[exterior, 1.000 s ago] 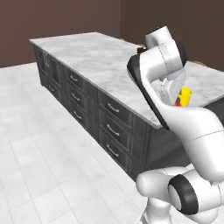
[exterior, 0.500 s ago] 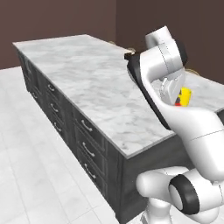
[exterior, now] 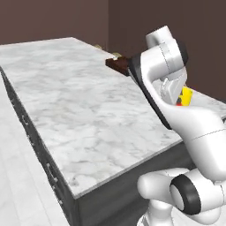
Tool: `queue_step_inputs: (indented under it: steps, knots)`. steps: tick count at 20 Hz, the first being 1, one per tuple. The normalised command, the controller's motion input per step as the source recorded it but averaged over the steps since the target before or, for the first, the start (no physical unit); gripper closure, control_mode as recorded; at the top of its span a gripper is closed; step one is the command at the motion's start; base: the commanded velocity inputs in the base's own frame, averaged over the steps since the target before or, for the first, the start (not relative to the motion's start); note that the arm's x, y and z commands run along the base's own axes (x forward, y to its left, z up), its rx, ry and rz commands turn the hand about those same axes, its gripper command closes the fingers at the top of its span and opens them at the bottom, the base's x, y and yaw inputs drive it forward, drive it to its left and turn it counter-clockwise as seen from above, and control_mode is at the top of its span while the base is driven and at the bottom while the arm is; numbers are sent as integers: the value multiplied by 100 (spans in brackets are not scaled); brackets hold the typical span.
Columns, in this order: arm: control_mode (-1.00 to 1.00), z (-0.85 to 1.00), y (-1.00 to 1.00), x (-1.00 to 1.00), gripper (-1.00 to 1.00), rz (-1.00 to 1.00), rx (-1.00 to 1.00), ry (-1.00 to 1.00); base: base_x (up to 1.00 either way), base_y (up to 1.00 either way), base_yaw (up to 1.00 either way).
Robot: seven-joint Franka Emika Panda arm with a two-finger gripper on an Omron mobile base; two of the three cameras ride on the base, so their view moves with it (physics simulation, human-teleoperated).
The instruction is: There is a tray on the dining counter. Grab the cup, mug, and pitcher and place them on the tray. The pitcher may be placed next to the tray if it cannot fit the tray.
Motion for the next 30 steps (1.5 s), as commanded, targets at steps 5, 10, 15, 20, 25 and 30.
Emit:
queue_step_inputs:
  steps: [5,10,15,20,25,30]
  knots:
    - [100,0,0,0,100,0,0,0,61,-100,4]
    - [100,0,0,0,100,0,0,0,62,-100,5]
    - [100,0,0,0,100,0,0,0,61,-100,5]
    - [100,0,0,0,100,0,0,0,58,-100,4]
    - [100,0,0,0,100,0,0,0,56,-100,3]
    - [100,0,0,0,100,0,0,0,54,-100,5]
